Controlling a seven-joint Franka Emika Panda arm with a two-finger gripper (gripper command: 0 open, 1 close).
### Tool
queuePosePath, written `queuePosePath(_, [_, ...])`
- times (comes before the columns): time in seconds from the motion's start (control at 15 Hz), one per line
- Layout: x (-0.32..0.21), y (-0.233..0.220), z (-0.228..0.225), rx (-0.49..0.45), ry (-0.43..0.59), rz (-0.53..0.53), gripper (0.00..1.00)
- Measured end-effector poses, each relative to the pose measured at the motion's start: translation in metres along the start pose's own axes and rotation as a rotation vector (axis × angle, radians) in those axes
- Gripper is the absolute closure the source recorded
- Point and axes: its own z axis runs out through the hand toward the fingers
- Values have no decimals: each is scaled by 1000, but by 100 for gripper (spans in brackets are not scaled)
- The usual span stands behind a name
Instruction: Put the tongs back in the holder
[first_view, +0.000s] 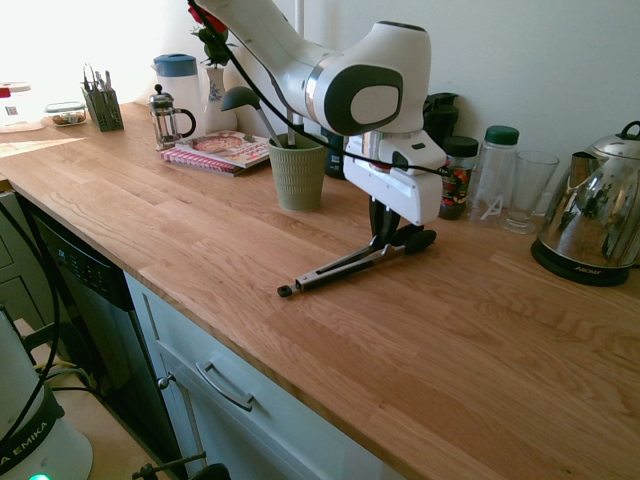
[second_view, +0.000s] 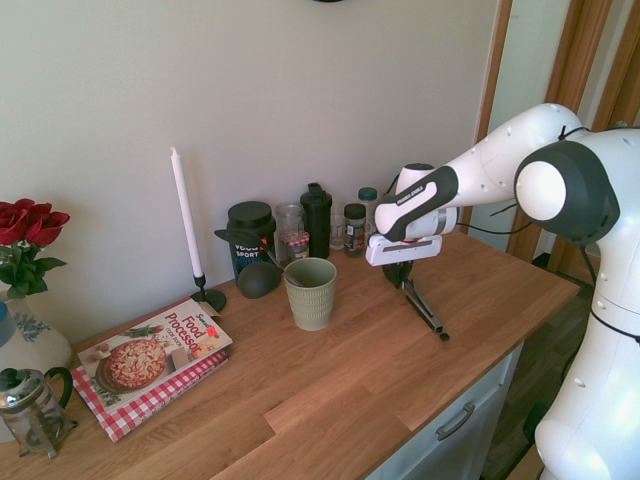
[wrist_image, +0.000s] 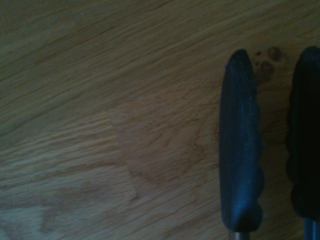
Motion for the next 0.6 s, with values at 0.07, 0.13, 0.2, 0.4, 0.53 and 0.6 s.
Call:
queuePosePath(0.07, [1,1,0,0,1,1,100])
queuePosePath(0.13, [3,2,0,0,1,1,100])
queuePosePath(0.2, [4,4,-1,1,2,2,100])
queuePosePath(0.4, [4,3,-29,38,9,-22,100])
queuePosePath(0.53, [-7,1,-82,83,-17,-77,100])
queuePosePath(0.6, [-16,0,-117,108,-29,-107,100])
